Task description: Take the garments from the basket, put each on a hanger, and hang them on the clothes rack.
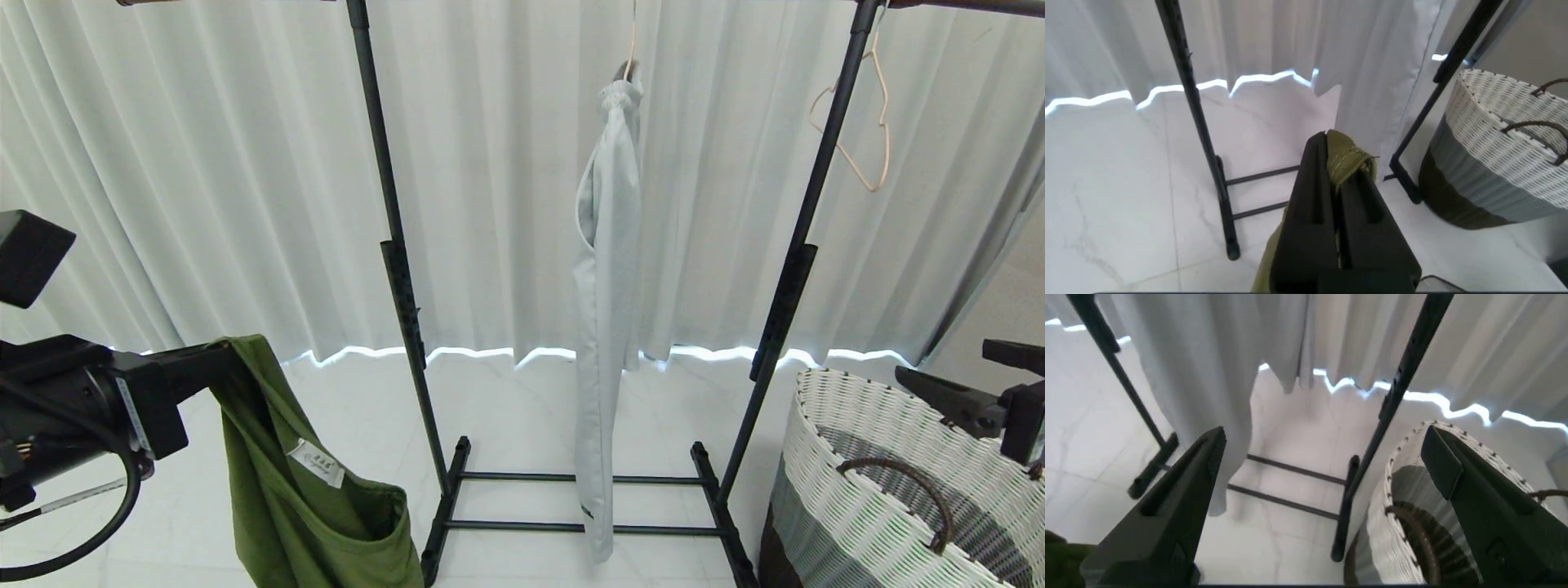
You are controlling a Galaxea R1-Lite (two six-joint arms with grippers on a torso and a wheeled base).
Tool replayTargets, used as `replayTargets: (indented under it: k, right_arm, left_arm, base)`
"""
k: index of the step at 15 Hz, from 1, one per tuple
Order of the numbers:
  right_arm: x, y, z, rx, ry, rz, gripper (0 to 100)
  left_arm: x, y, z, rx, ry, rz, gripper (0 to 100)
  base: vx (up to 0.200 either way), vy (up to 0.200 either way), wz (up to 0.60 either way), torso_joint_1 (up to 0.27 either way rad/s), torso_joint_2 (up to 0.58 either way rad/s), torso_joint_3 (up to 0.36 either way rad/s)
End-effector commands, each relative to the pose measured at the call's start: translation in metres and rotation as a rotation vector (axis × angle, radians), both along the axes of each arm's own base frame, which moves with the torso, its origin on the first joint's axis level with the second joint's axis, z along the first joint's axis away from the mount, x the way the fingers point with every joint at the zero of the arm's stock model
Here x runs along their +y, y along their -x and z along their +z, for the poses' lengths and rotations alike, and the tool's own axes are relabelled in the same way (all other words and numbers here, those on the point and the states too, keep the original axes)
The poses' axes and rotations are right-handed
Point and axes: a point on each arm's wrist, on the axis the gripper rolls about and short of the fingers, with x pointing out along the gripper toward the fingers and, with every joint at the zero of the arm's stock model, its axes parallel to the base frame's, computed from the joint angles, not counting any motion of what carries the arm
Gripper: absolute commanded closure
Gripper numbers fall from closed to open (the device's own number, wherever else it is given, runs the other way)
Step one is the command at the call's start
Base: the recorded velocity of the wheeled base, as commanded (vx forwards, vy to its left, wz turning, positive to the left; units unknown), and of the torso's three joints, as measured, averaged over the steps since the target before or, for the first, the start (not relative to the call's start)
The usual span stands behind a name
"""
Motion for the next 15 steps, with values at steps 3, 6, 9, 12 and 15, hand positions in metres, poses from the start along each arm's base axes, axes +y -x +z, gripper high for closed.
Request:
replayTargets:
  k: [3,6,9,12,15]
  right_arm:
    - [-0.001,0.007,-0.016,-0.001,0.064,0.012,0]
    - [-0.001,0.001,-0.01,-0.012,0.063,0.002,0]
    - [-0.003,-0.001,-0.007,-0.018,0.064,-0.011,0]
    - [-0.003,-0.004,-0.009,-0.008,0.066,-0.009,0]
    - [-0.006,-0.004,-0.008,-0.009,0.067,-0.032,0]
  left_arm:
    - [0.0,-0.001,-0.001,0.003,-0.004,0.002,100]
    - [0.001,0.0,-0.001,0.001,-0.007,0.004,100]
    - [0.002,0.005,-0.002,-0.009,-0.013,0.009,100]
    - [0.002,0.009,-0.003,-0.024,-0.037,0.003,100]
    - [0.003,0.012,-0.009,-0.035,-0.097,-0.011,100]
  base:
    - [0.0,0.0,0.0,0.0,0.0,0.0]
    - [0.0,0.0,0.0,0.0,0.0,0.0]
    - [0.0,0.0,-0.6,0.002,0.0,0.004]
    - [0.0,0.0,-0.6,-0.002,0.0,0.004]
    - [0.0,0.0,-0.6,0.006,-0.03,-0.028]
